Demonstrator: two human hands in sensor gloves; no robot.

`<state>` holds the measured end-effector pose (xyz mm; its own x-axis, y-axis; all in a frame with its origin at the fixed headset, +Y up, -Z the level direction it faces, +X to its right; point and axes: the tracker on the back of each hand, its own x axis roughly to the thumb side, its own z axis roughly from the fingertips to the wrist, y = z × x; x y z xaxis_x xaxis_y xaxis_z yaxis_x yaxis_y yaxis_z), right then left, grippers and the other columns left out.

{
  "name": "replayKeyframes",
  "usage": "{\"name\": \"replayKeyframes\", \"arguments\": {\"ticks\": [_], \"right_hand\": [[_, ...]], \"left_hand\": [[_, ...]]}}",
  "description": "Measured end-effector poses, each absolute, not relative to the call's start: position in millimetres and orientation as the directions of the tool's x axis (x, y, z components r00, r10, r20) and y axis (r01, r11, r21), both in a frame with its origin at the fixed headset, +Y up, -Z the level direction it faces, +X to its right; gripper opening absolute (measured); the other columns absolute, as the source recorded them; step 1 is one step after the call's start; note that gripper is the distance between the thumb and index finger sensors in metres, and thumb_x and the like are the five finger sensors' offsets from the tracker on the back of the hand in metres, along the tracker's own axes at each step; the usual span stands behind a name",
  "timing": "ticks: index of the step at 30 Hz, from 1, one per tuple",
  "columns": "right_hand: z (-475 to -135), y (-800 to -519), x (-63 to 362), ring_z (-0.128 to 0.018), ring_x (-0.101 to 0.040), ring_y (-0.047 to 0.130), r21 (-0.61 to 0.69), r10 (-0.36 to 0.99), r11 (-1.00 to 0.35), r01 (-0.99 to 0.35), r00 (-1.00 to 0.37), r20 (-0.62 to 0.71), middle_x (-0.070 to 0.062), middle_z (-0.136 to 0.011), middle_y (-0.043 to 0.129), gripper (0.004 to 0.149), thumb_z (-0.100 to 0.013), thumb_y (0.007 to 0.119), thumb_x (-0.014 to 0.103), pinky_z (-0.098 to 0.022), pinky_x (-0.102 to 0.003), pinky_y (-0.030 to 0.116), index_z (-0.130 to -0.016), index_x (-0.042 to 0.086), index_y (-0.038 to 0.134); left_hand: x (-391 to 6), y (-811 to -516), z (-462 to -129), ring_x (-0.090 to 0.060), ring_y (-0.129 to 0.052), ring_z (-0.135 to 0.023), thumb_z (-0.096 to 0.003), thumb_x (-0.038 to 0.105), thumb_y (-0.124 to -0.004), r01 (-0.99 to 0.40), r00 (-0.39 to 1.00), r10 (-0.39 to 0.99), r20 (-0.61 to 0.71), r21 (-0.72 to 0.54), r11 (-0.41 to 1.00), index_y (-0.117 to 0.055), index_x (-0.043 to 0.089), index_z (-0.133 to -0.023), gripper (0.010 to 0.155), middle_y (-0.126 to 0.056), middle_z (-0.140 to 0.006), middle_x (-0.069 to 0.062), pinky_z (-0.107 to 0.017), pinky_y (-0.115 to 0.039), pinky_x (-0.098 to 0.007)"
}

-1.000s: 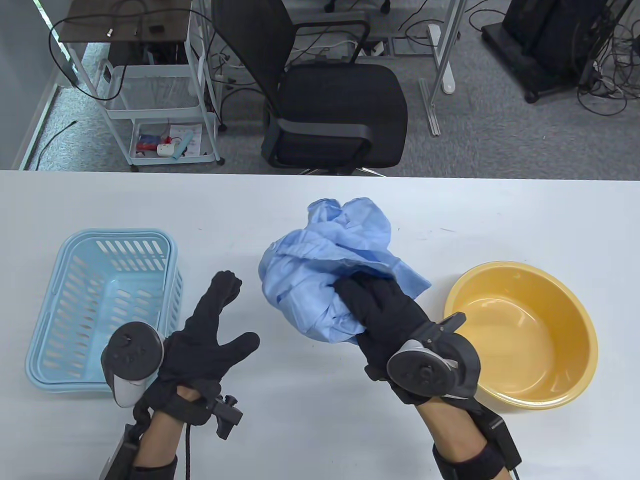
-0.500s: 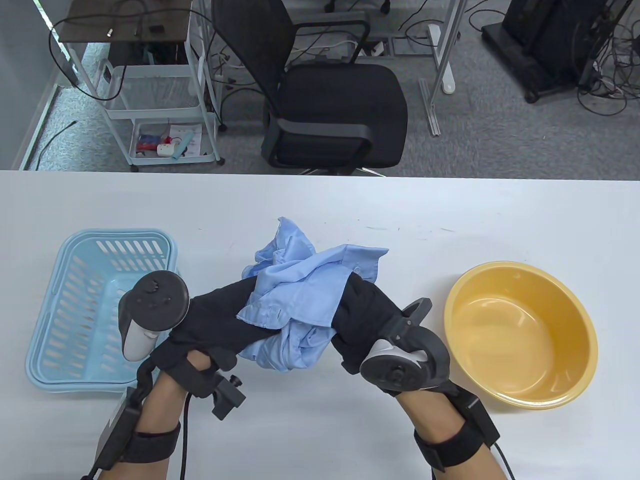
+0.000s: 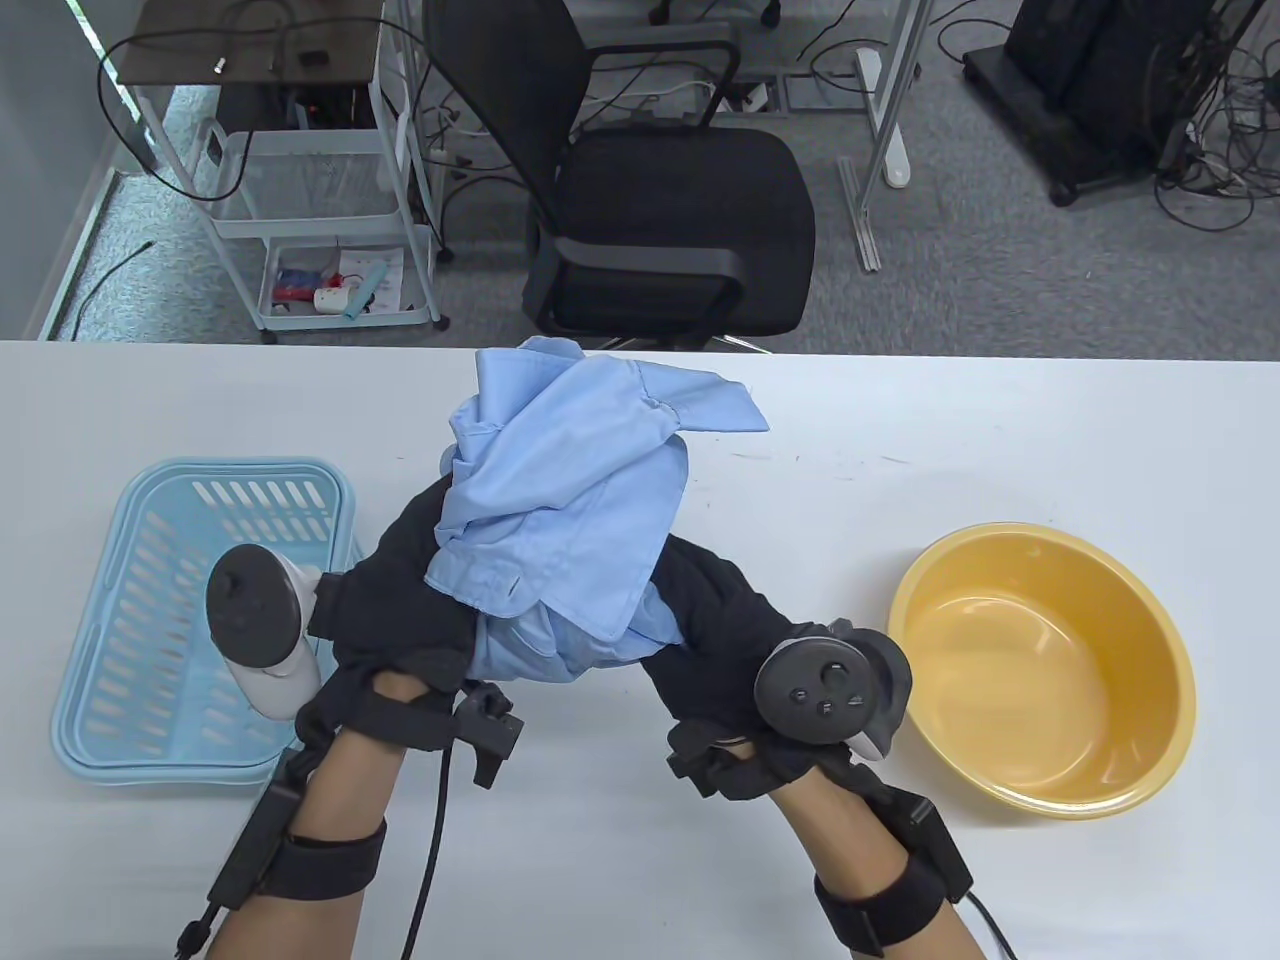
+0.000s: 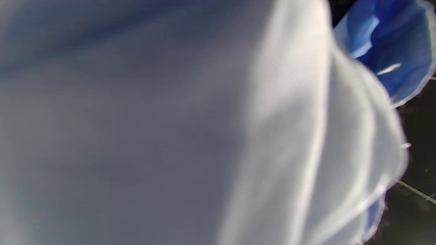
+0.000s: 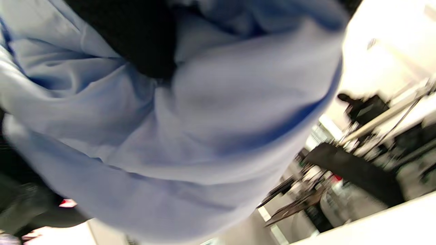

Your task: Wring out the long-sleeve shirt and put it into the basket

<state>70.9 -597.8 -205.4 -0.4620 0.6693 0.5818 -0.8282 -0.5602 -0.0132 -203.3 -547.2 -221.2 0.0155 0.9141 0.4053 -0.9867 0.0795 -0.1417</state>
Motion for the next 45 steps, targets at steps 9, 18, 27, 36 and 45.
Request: {"name": "replayKeyframes", "arguments": {"ticks": [9,18,27,36,45], "right_hand": [[-214,-614,70,-0.097,-0.046,0.066,0.375,0.778,-0.588,-0.717,-0.373,0.505,-0.016,-0.112,0.054,0.076,-0.056,0.081,0.048,-0.065,-0.069,0.065,-0.112,0.018,0.04],[-207,-561,82,-0.101,-0.05,0.051,0.147,0.79,-0.43,-0.891,-0.293,0.538,-0.02,-0.115,0.044,0.097,-0.05,0.081,0.068,-0.068,-0.07,0.057,-0.113,0.009,0.036],[-220,-534,43,-0.103,-0.061,0.035,0.414,0.933,-0.238,-0.878,-0.089,0.348,-0.034,-0.114,0.028,0.129,-0.044,0.078,0.083,-0.064,-0.084,0.042,-0.107,-0.005,0.007],[-232,-529,42,-0.103,-0.048,0.057,0.287,0.903,-0.225,-0.931,-0.088,0.421,-0.014,-0.11,0.06,0.063,-0.058,0.075,0.046,-0.067,-0.08,0.047,-0.108,0.014,0.052],[-229,-521,46,-0.104,-0.047,0.058,0.276,0.843,-0.338,-0.9,-0.159,0.514,-0.012,-0.111,0.062,0.057,-0.059,0.07,0.046,-0.068,-0.08,0.048,-0.108,0.019,0.057]], "left_hand": [[-217,-551,-232,-0.023,-0.092,-0.077,-0.0525,0.057,-0.071,-0.979,-0.139,0.926,0.352,-0.191,-0.074,-0.065,0.026,-0.105,0.062,-0.081,-0.091,0.014,-0.074,-0.072,-0.05],[-215,-546,-219,-0.024,-0.09,-0.081,-0.0529,0.057,-0.072,-0.995,0.069,0.881,0.468,-0.036,0.097,-0.062,0.03,-0.106,0.06,-0.078,-0.094,0.014,-0.075,-0.07,-0.05],[-173,-538,-202,-0.028,-0.076,-0.1,-0.0451,0.058,-0.088,-0.876,0.334,0.698,0.634,-0.065,0.478,-0.05,0.033,-0.113,0.081,-0.062,-0.11,0.011,-0.082,-0.06,-0.058],[-186,-555,-216,-0.044,-0.076,-0.092,-0.0416,0.079,-0.072,-0.959,-0.143,0.897,0.419,-0.282,-0.021,-0.067,0.024,-0.105,0.084,-0.072,-0.102,-0.004,-0.074,-0.052,-0.072],[-192,-553,-225,-0.031,-0.096,-0.069,-0.0542,0.051,-0.078,-0.982,-0.002,0.929,0.369,-0.178,0.069,-0.083,0.024,-0.083,0.039,-0.09,-0.075,0.005,-0.07,-0.068,-0.064]]}}
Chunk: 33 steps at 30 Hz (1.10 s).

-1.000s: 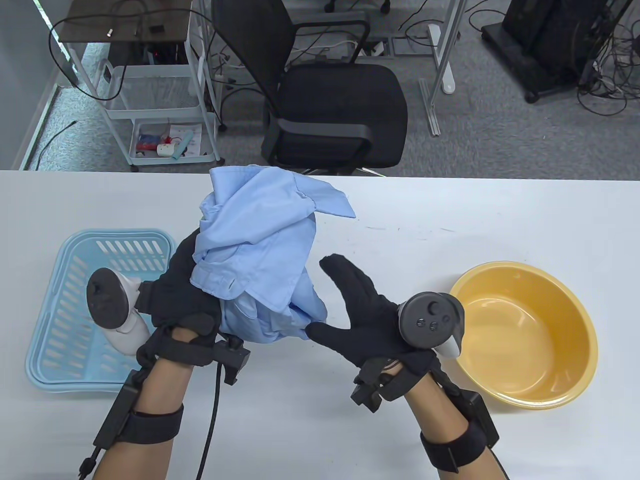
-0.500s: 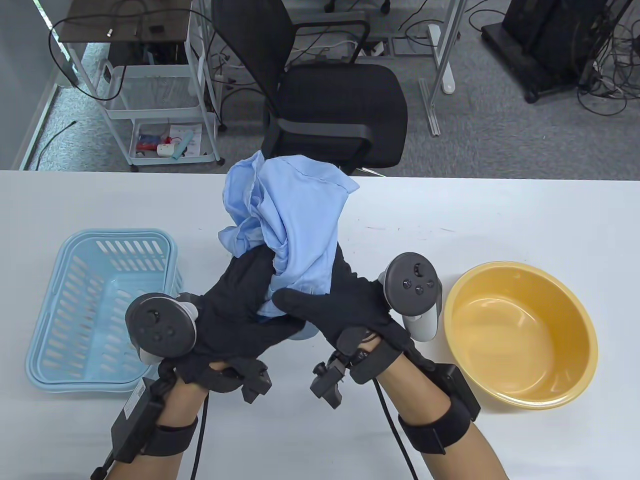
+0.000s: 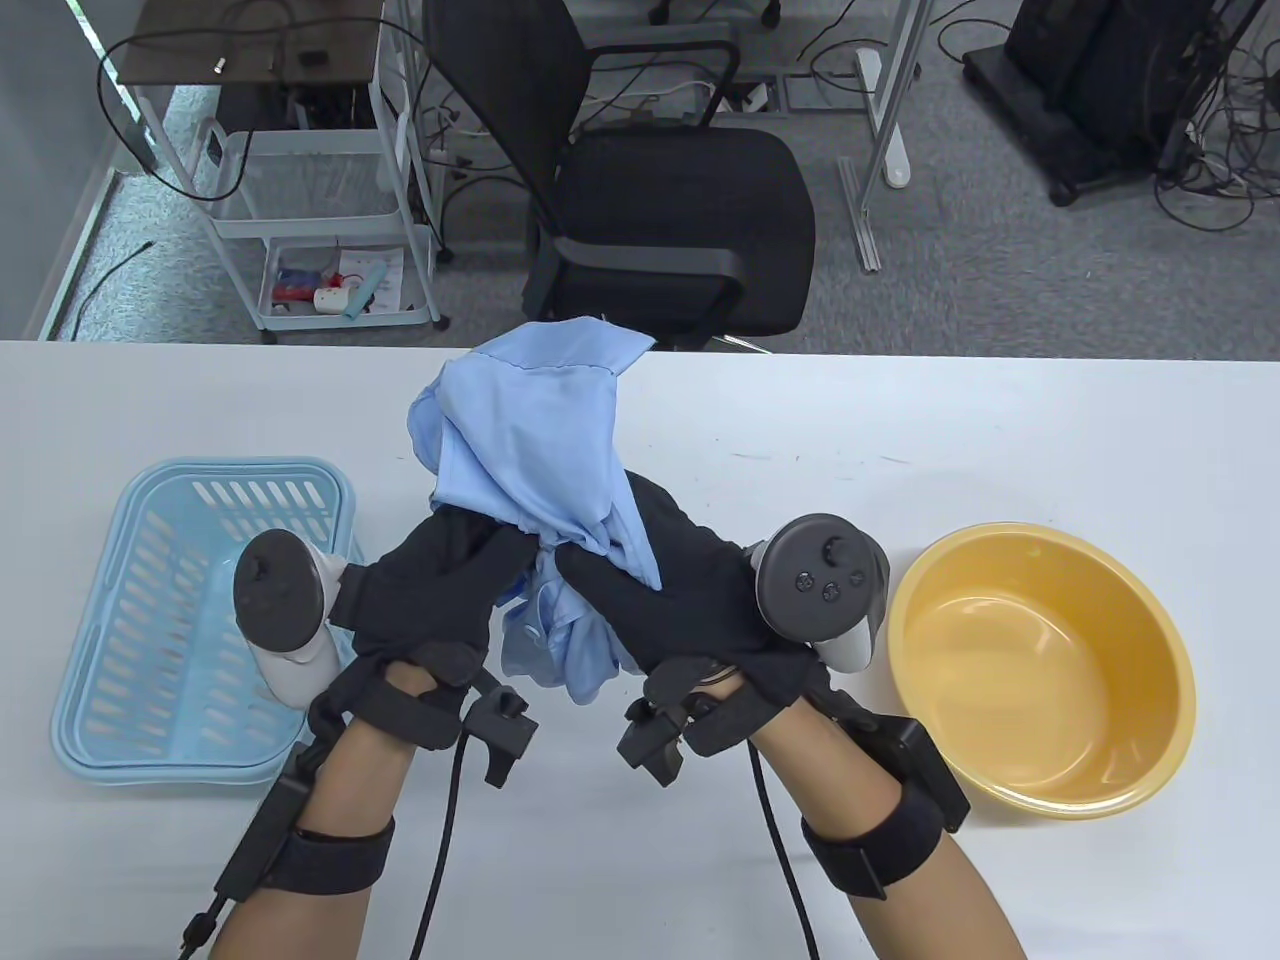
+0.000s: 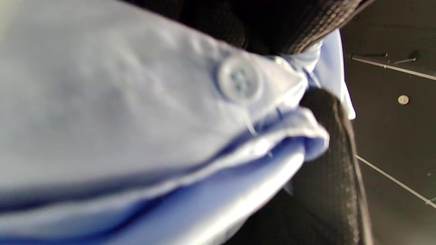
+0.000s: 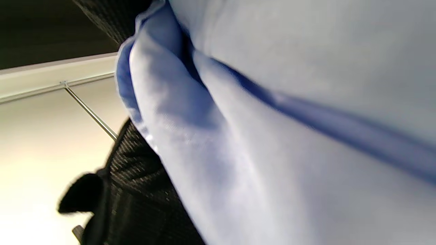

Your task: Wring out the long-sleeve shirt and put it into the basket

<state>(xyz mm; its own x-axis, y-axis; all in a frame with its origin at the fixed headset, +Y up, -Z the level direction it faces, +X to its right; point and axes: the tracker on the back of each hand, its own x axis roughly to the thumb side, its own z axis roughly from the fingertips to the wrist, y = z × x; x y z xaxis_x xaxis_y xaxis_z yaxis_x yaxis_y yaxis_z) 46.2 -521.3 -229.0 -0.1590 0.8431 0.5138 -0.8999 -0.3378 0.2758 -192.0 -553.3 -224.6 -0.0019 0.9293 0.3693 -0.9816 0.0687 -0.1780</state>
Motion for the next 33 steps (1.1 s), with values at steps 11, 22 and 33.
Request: {"name": "replayKeyframes", "arguments": {"ticks": [11,22,33], "right_hand": [[-246,-476,85,-0.099,-0.041,0.069,0.301,0.879,0.023,-0.953,0.162,0.448,-0.009,-0.106,0.068,0.049,-0.06,0.069,0.039,-0.07,-0.073,0.056,-0.105,0.021,0.061],[-251,-428,83,-0.101,-0.039,0.066,0.285,0.876,-0.002,-0.959,0.136,0.463,-0.007,-0.109,0.063,0.05,-0.062,0.068,0.039,-0.074,-0.069,0.058,-0.107,0.023,0.056],[-253,-424,72,-0.101,-0.038,0.066,0.292,0.882,-0.006,-0.956,0.133,0.453,-0.007,-0.11,0.063,0.051,-0.062,0.068,0.039,-0.074,-0.069,0.057,-0.108,0.023,0.055]], "left_hand": [[-233,-614,-235,-0.032,-0.099,-0.064,-0.0523,0.056,-0.079,-0.996,0.091,0.982,0.163,-0.005,0.093,-0.087,0.023,-0.079,0.043,-0.094,-0.071,0.005,-0.064,-0.073,-0.06],[-230,-675,-235,-0.042,-0.096,-0.069,-0.0456,0.074,-0.072,-0.984,0.143,0.989,-0.027,-0.114,0.139,-0.087,0.005,-0.087,0.082,-0.092,-0.079,-0.005,-0.061,-0.072,-0.064],[-235,-633,-212,-0.049,-0.035,-0.112,-0.0322,0.087,-0.084,-0.935,0.156,0.941,0.299,-0.264,0.238,-0.01,0.029,-0.115,0.125,-0.016,-0.12,-0.011,-0.075,-0.042,-0.075]]}}
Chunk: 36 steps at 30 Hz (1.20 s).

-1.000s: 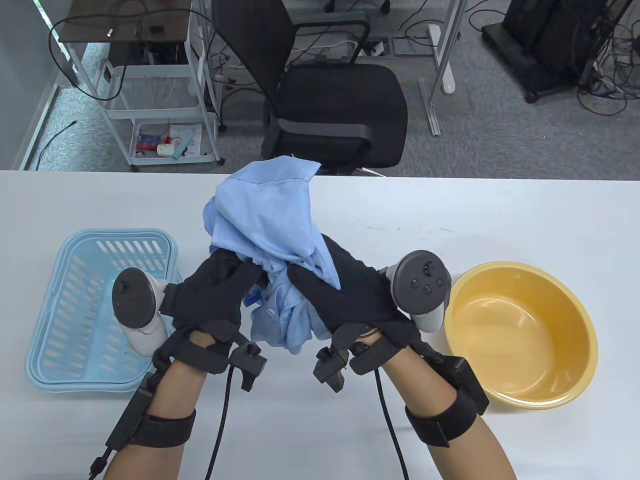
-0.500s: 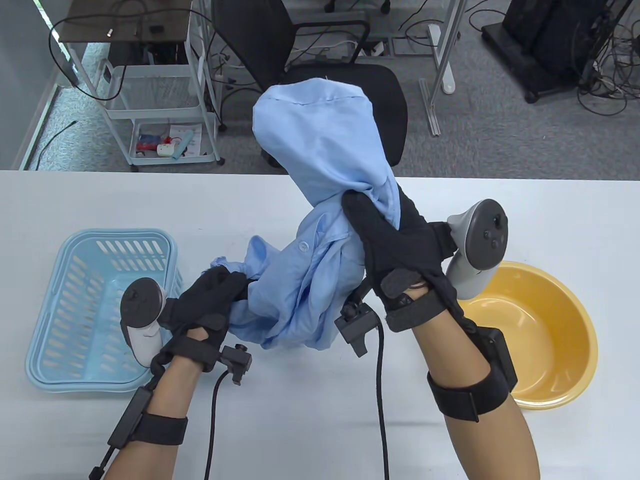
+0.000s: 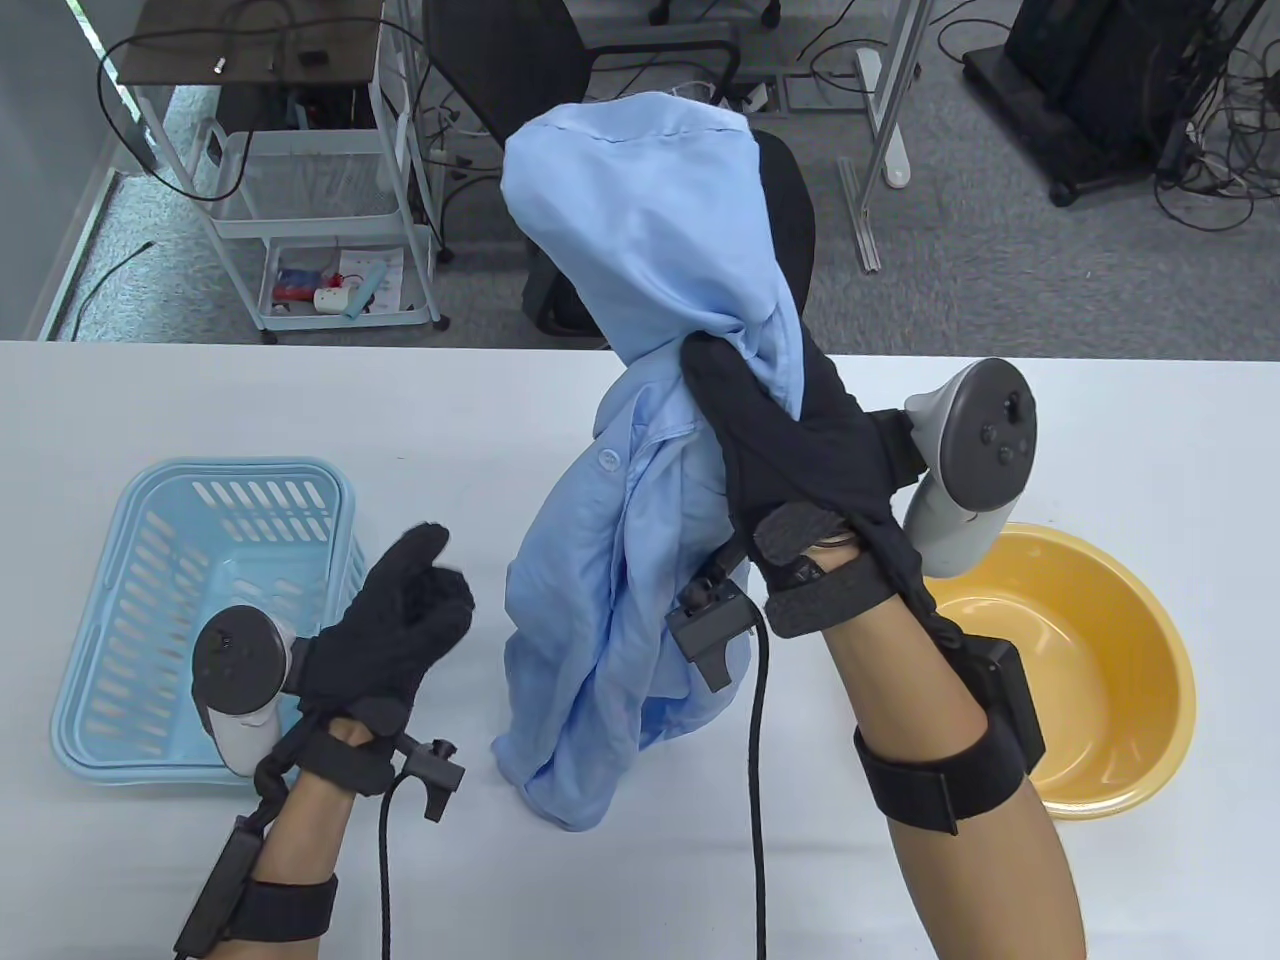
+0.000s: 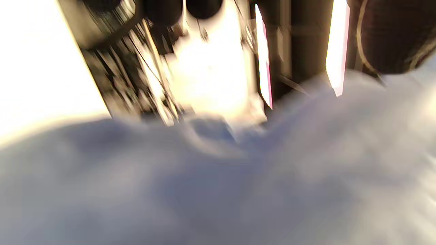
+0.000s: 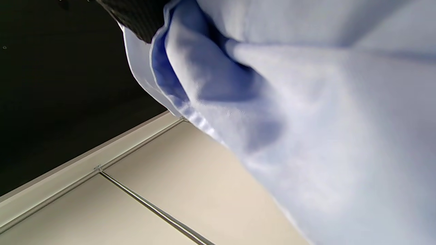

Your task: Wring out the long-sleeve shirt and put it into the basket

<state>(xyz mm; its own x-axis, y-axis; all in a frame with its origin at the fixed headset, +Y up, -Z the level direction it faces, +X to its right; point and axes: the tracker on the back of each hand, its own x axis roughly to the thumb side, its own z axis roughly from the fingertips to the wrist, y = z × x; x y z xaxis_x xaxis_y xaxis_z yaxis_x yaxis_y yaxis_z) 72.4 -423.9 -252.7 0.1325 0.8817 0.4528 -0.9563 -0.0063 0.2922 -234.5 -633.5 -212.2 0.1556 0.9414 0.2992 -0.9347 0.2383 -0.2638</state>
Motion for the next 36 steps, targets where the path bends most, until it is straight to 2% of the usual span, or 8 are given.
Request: {"name": "replayKeyframes", "arguments": {"ticks": [5,10,14,18,21,23,28,36], "right_hand": [[-255,-426,38,-0.1,-0.039,0.067,0.43,0.885,0.031,-0.902,0.225,0.408,-0.008,-0.11,0.064,0.051,-0.061,0.068,0.039,-0.074,-0.07,0.056,-0.108,0.022,0.056],[-251,-421,7,-0.101,-0.039,0.067,0.516,0.888,0.061,-0.855,0.282,0.362,-0.008,-0.11,0.063,0.051,-0.061,0.068,0.038,-0.074,-0.07,0.055,-0.108,0.022,0.056],[-247,-417,-9,-0.101,-0.039,0.068,0.549,0.893,0.015,-0.835,0.258,0.368,-0.008,-0.11,0.064,0.05,-0.061,0.068,0.038,-0.075,-0.07,0.054,-0.108,0.022,0.056],[-246,-414,-12,-0.101,-0.039,0.067,0.569,0.893,0.018,-0.822,0.269,0.361,-0.008,-0.11,0.064,0.05,-0.062,0.068,0.038,-0.075,-0.07,0.054,-0.108,0.022,0.056],[-245,-411,-6,-0.101,-0.039,0.068,0.567,0.885,0.029,-0.823,0.285,0.368,-0.008,-0.11,0.064,0.05,-0.062,0.068,0.038,-0.074,-0.07,0.054,-0.108,0.022,0.056],[-246,-408,3,-0.1,-0.039,0.068,0.541,0.879,0.039,-0.84,0.286,0.381,-0.008,-0.109,0.065,0.05,-0.061,0.068,0.038,-0.074,-0.07,0.055,-0.108,0.021,0.057],[-255,-408,31,-0.098,-0.039,0.072,0.455,0.882,0.108,-0.884,0.297,0.366,-0.009,-0.107,0.067,0.049,-0.061,0.069,0.036,-0.072,-0.069,0.06,-0.107,0.02,0.057],[-290,-446,99,-0.084,-0.037,0.087,0.185,0.937,0.093,-0.978,0.149,0.316,-0.011,-0.1,0.074,0.047,-0.061,0.072,0.035,-0.063,-0.055,0.081,-0.103,0.017,0.061]], "left_hand": [[-197,-611,-227,-0.044,-0.003,-0.119,-0.02,0.084,-0.094,-0.822,0.12,0.944,0.307,-0.503,0.268,-0.005,0.031,-0.108,0.136,0.013,-0.115,-0.012,-0.077,-0.018,-0.08],[-168,-609,-244,-0.041,-0.027,-0.123,-0.0179,0.077,-0.101,-0.741,0.073,0.961,0.265,-0.631,0.23,-0.003,0.026,-0.114,0.147,-0.016,-0.123,-0.007,-0.074,-0.016,-0.084],[-151,-601,-248,-0.036,-0.06,-0.112,-0.0204,0.068,-0.106,-0.737,0.069,0.96,0.272,-0.634,0.232,-0.026,0.024,-0.117,0.133,-0.058,-0.11,0.005,-0.074,-0.022,-0.085],[-142,-595,-248,-0.03,-0.09,-0.077,-0.0282,0.055,-0.107,-0.732,0.037,0.966,0.255,-0.651,0.2,-0.073,0.025,-0.1,0.085,-0.089,-0.071,0.009,-0.076,-0.041,-0.076],[-144,-598,-247,-0.035,-0.083,-0.095,-0.0336,0.054,-0.103,-0.744,0.003,0.966,0.26,-0.644,0.175,-0.089,0.032,-0.082,0.055,-0.084,-0.091,0.007,-0.075,-0.038,-0.08],[-149,-601,-248,-0.046,-0.065,-0.112,-0.0359,0.052,-0.102,-0.747,-0.029,0.969,0.244,-0.649,0.141,-0.09,0.029,-0.079,0.051,-0.067,-0.112,-0.007,-0.075,-0.041,-0.081],[-158,-602,-244,-0.031,-0.109,-0.066,-0.0378,0.046,-0.1,-0.723,-0.077,0.974,0.212,-0.685,0.092,-0.087,0.019,-0.078,0.05,-0.098,-0.074,-0.002,-0.069,-0.068,-0.072],[-186,-596,-232,-0.027,-0.109,-0.05,-0.0382,0.044,-0.099,-0.743,-0.072,0.976,0.205,-0.664,0.085,-0.082,0.016,-0.084,0.056,-0.095,-0.072,0.001,-0.058,-0.084,-0.059]]}}
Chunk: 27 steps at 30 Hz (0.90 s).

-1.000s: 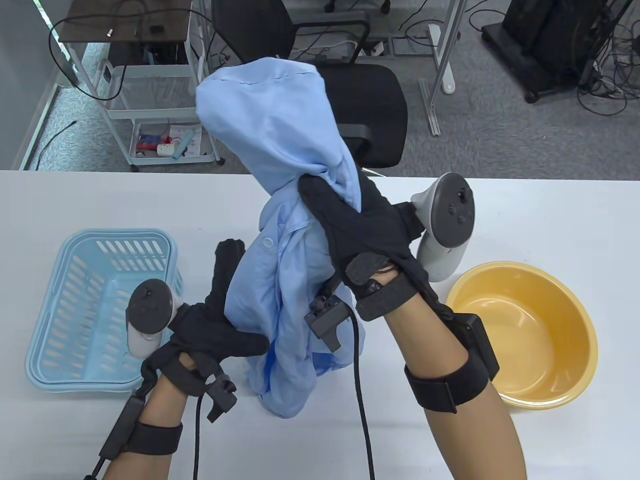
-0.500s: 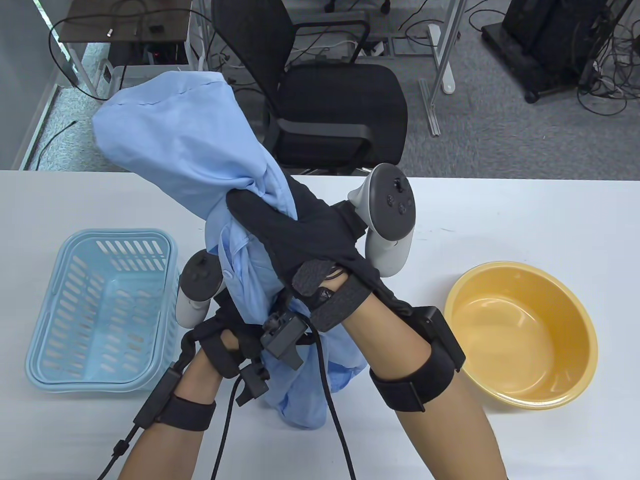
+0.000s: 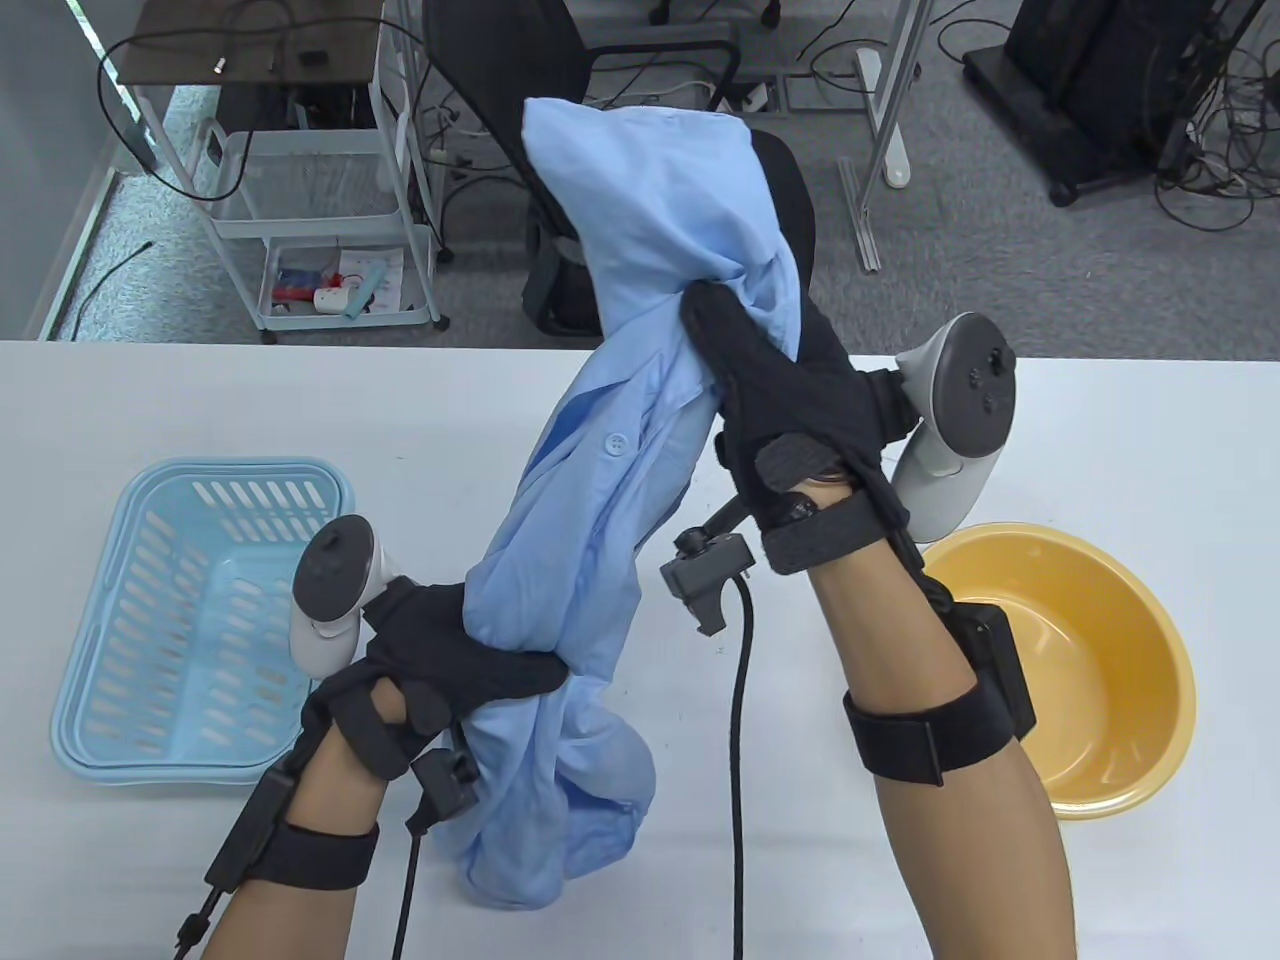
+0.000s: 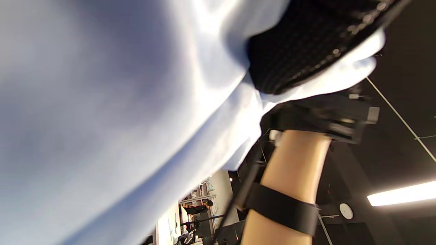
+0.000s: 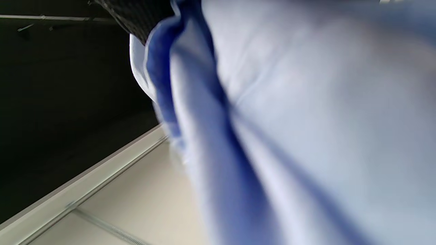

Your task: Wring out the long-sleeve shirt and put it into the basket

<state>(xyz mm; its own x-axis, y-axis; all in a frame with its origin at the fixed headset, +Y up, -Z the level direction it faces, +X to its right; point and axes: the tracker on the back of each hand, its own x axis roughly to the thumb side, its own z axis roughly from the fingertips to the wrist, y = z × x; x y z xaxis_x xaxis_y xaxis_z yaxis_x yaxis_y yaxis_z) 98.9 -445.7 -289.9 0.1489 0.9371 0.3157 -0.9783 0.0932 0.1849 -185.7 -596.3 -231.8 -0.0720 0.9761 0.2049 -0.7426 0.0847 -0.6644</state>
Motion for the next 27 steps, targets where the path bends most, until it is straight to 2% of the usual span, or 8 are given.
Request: {"name": "replayKeyframes", "arguments": {"ticks": [4,10,11,12,15,16,20,27], "right_hand": [[-306,-483,122,-0.073,-0.035,0.095,0.041,0.96,0.093,-0.995,0.101,0.26,-0.014,-0.092,0.081,0.047,-0.06,0.074,0.035,-0.055,-0.051,0.088,-0.099,0.01,0.066],[-324,-526,139,-0.062,-0.033,0.099,-0.083,0.985,0.065,-0.994,0.051,0.166,-0.016,-0.083,0.086,0.045,-0.059,0.075,0.034,-0.048,-0.047,0.092,-0.094,0.006,0.07],[-325,-531,140,-0.06,-0.032,0.1,-0.103,0.988,0.052,-0.993,0.036,0.15,-0.016,-0.082,0.087,0.045,-0.058,0.076,0.034,-0.046,-0.046,0.093,-0.093,0.006,0.071],[-327,-539,141,-0.058,-0.032,0.1,-0.123,0.992,0.031,-0.992,0.015,0.127,-0.017,-0.08,0.088,0.045,-0.058,0.076,0.034,-0.044,-0.046,0.093,-0.092,0.005,0.072],[-327,-563,142,-0.05,-0.031,0.103,-0.145,0.999,-0.029,-0.989,-0.035,0.039,-0.018,-0.073,0.091,0.045,-0.057,0.078,0.034,-0.037,-0.045,0.095,-0.088,0.001,0.075],[-326,-570,142,-0.047,-0.03,0.104,-0.13,0.998,-0.054,-0.99,-0.055,0.005,-0.018,-0.071,0.092,0.046,-0.057,0.078,0.035,-0.035,-0.044,0.095,-0.087,0.001,0.076],[-321,-611,137,-0.042,-0.026,0.105,0.028,0.975,-0.158,-0.987,-0.16,-0.152,-0.016,-0.065,0.096,0.047,-0.058,0.077,0.04,-0.03,-0.041,0.096,-0.082,0.0,0.079],[-295,-677,92,-0.042,-0.026,0.106,0.603,0.884,-0.048,-0.796,-0.316,-0.346,-0.015,-0.064,0.097,0.053,-0.061,0.068,0.048,-0.031,-0.041,0.096,-0.081,0.0,0.08]], "left_hand": [[-190,-597,-229,-0.025,-0.107,-0.05,-0.0378,0.043,-0.1,-0.689,-0.127,0.98,0.155,-0.725,0.025,-0.076,-0.005,-0.091,0.076,-0.091,-0.077,0.001,-0.054,-0.088,-0.055],[-189,-597,-224,-0.023,-0.104,-0.055,-0.0378,0.038,-0.101,-0.599,-0.195,0.977,0.084,-0.799,-0.051,-0.056,-0.016,-0.102,0.095,-0.078,-0.089,-0.001,-0.051,-0.091,-0.049],[-189,-596,-223,-0.024,-0.103,-0.056,-0.0381,0.037,-0.101,-0.604,-0.205,0.975,0.085,-0.795,-0.058,-0.055,0.006,-0.103,0.085,-0.076,-0.09,-0.002,-0.051,-0.09,-0.049],[-191,-594,-222,-0.024,-0.103,-0.056,-0.0378,0.036,-0.101,-0.635,-0.207,0.972,0.108,-0.771,-0.05,-0.053,-0.019,-0.102,0.097,-0.076,-0.09,-0.002,-0.051,-0.09,-0.049],[-197,-589,-222,-0.024,-0.103,-0.058,-0.0382,0.034,-0.1,-0.711,-0.211,0.965,0.156,-0.702,-0.042,-0.055,-0.02,-0.101,0.095,-0.077,-0.09,-0.002,-0.053,-0.089,-0.05],[-199,-588,-221,-0.025,-0.103,-0.058,-0.0382,0.034,-0.1,-0.733,-0.211,0.962,0.171,-0.679,-0.041,-0.059,0.006,-0.101,0.08,-0.079,-0.089,-0.001,-0.054,-0.088,-0.05],[-204,-582,-220,-0.024,-0.103,-0.06,-0.0406,0.037,-0.099,-0.824,-0.199,0.953,0.229,-0.565,-0.036,-0.065,0.01,-0.099,0.073,-0.083,-0.087,0.002,-0.056,-0.087,-0.049],[-207,-579,-221,-0.023,-0.104,-0.062,-0.0405,0.037,-0.099,-0.927,-0.234,0.889,0.394,-0.366,-0.082,-0.072,0.014,-0.094,0.065,-0.088,-0.083,0.003,-0.058,-0.087,-0.048]]}}
